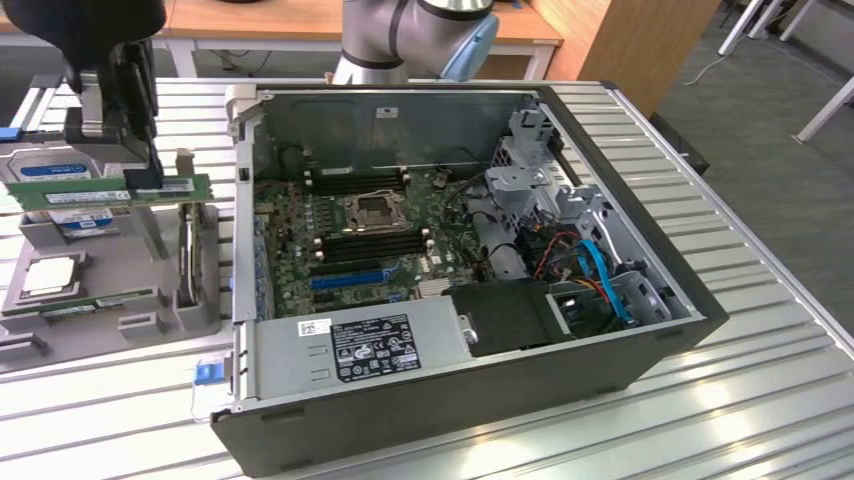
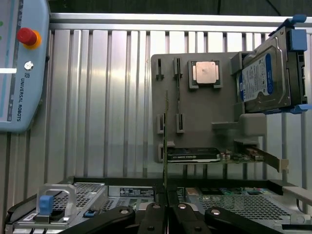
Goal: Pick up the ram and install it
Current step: 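Pick up the ram and move it above insertion slot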
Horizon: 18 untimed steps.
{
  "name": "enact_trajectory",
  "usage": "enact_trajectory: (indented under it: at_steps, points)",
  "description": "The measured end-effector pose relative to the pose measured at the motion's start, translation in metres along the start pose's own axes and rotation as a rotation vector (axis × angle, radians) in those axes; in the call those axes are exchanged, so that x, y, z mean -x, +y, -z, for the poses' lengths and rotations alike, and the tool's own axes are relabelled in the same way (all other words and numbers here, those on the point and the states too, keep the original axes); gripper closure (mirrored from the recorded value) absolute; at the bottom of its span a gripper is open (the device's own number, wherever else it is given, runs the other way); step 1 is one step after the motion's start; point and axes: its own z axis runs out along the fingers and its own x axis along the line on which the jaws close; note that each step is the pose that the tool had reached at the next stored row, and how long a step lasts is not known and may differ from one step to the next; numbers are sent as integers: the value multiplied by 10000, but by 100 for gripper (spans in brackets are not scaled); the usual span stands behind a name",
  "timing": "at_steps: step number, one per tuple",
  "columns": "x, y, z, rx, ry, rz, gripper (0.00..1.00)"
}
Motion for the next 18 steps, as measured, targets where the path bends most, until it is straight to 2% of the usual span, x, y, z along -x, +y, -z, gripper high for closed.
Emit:
enact_trajectory:
  at_steps: [18]
  points:
    - [2,-368,24,10,1,0,88]
